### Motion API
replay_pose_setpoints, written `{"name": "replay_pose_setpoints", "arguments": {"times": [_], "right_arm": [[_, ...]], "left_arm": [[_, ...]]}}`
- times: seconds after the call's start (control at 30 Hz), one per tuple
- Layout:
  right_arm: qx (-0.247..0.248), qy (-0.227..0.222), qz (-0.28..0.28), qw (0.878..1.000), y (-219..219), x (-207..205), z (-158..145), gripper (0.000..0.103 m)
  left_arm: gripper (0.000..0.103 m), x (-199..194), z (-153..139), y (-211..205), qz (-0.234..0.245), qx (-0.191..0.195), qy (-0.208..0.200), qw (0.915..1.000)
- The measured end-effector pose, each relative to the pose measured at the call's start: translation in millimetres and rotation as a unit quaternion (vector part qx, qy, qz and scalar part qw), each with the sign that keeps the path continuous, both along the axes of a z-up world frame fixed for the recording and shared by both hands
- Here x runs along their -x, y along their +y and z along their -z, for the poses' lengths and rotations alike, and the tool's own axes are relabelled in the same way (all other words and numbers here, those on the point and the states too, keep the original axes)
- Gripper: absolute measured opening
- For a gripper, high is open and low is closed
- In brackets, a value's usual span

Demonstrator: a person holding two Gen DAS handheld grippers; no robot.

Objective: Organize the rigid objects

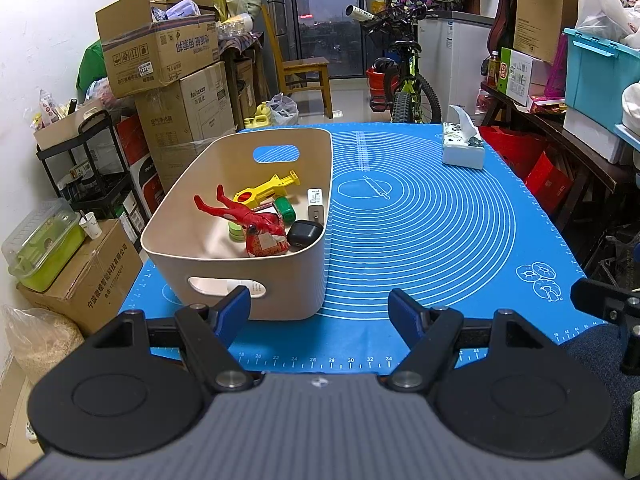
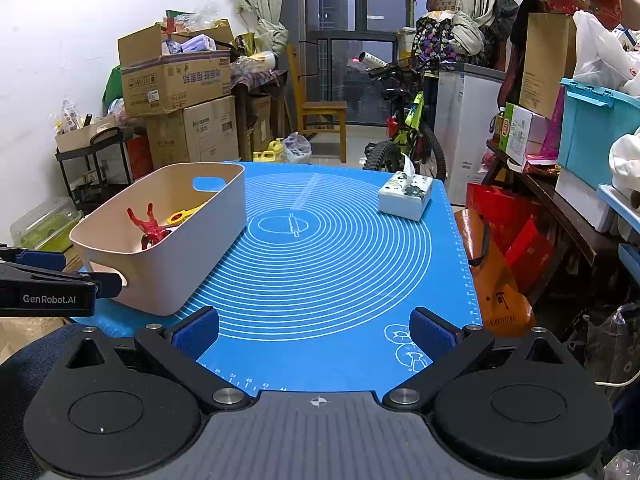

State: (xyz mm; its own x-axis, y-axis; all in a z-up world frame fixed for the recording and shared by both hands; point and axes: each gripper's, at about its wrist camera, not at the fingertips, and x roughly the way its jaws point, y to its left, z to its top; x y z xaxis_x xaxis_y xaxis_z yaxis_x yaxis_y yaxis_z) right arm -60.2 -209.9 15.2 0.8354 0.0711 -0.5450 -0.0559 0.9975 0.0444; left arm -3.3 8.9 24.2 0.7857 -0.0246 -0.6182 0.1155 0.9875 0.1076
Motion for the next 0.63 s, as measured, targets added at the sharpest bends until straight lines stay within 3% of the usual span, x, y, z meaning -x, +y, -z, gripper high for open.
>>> {"name": "replay_pose_setpoints", "arguments": {"times": [0.63], "right_arm": [[-0.003,-0.004,0.002,1.0,-2.5,4.3,3.0,0.101]], "left_arm": [[0.077,0.5,-0.5,0.2,0.0,0.002,0.001,1.0]]}}
